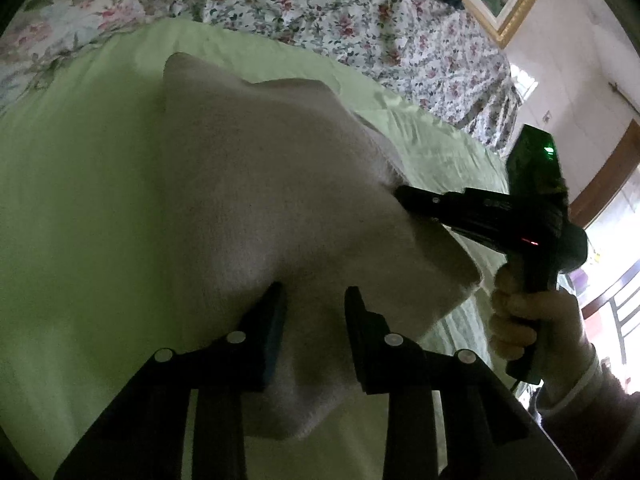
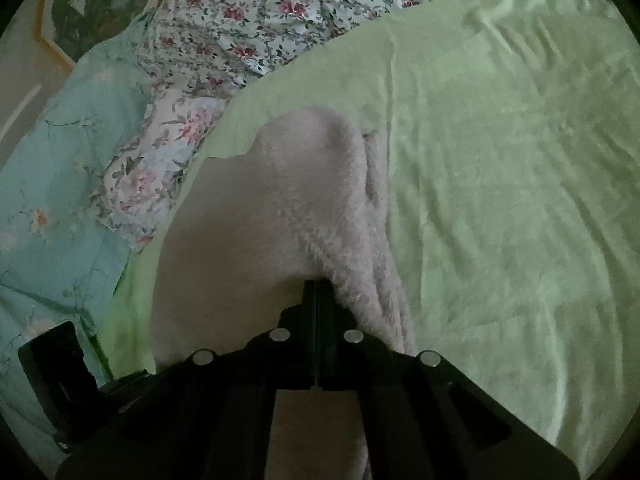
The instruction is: Fold small clothes
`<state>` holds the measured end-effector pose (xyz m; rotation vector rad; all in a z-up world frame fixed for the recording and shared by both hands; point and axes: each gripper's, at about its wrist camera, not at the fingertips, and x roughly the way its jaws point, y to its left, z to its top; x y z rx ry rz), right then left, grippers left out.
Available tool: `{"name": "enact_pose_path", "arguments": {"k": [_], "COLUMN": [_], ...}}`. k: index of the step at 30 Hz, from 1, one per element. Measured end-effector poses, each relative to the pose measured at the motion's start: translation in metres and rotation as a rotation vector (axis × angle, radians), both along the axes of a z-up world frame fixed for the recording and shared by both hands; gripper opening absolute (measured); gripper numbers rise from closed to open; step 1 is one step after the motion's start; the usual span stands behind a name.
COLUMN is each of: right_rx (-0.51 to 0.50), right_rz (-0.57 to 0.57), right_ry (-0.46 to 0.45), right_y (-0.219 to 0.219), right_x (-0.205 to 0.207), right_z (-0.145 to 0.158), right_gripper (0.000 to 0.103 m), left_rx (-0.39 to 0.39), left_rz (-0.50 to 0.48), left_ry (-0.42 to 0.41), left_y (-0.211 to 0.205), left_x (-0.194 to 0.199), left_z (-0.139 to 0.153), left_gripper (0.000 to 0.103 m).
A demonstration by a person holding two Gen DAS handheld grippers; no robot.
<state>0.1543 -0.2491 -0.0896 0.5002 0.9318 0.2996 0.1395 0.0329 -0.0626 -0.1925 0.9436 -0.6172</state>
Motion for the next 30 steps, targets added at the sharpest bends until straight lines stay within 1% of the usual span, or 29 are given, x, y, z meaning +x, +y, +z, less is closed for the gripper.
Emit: {"name": "enact_pose_path", "arguments": {"k": [2,3,5,7,9,10,11,12,14,15,17,19,22,25,27,30], "right_rx": [-0.021,-0.042,-0.080,-0.132,-0.225,-0.268,-0.277,-0.253,-0.210,-0.213,-0.232,-0.242,-0.231,-0.232,-0.238,-0.251], "right_rz": [0.018,0.029,0.066,0.092,0.106,0.103,0.095,0.088,0.069,0.067,0.067,0.070,0.056,0.048,0.045,0.033], "right_ry": [-0.019,-0.035,-0.078,-0.097,-0.061,-0.023,0.001,0.000,-0.013,-0.011,-0.011,-0.012,-0.010,-0.005,0.000,0.016], "right_y": [0.003,0.007,0.010,0.017,0.027,0.027,0.026,0.022,0.015,0.015,0.016,0.018,0.019,0.018,0.018,0.014], "right_x": [-0.016,-0.025,-0.049,-0.067,-0.074,-0.077,-0.078,-0.082,-0.085,-0.084,-0.084,-0.085,-0.086,-0.092,-0.097,-0.106], "right_z": [0.013,0.020,0.033,0.039,0.032,0.021,0.011,0.005,0.002,0.002,0.005,0.006,0.008,0.011,0.013,0.017], "right_gripper": [0.003,0.004,0.004,0.004,0.004,0.004,0.003,0.003,0.003,0.003,0.003,0.003,0.003,0.003,0.003,0.003], "left_rx": [0.008,0.008,0.004,0.023,0.039,0.047,0.059,0.074,0.117,0.141,0.160,0.155,0.139,0.120,0.117,0.142], "left_rz": [0.009,0.013,0.017,0.024,0.028,0.031,0.034,0.036,0.036,0.036,0.034,0.036,0.038,0.030,0.033,0.043], "left_ry": [-0.013,-0.020,-0.026,-0.019,-0.007,0.001,0.005,-0.002,-0.021,-0.026,-0.034,-0.029,-0.015,-0.002,0.003,0.009], "left_y": [0.004,0.007,0.012,0.015,0.016,0.015,0.014,0.012,0.006,0.003,0.003,0.004,0.007,0.012,0.015,0.018], "left_x": [-0.010,-0.017,-0.026,-0.031,-0.032,-0.032,-0.031,-0.032,-0.035,-0.036,-0.039,-0.041,-0.047,-0.053,-0.057,-0.064], "left_z": [0.006,0.010,0.013,0.010,0.002,-0.002,-0.005,-0.005,-0.004,-0.003,-0.003,-0.002,0.000,0.000,0.001,0.002], "left_gripper": [0.032,0.032,0.040,0.040,0.040,0.039,0.039,0.039,0.040,0.040,0.040,0.040,0.041,0.048,0.051,0.060]}}
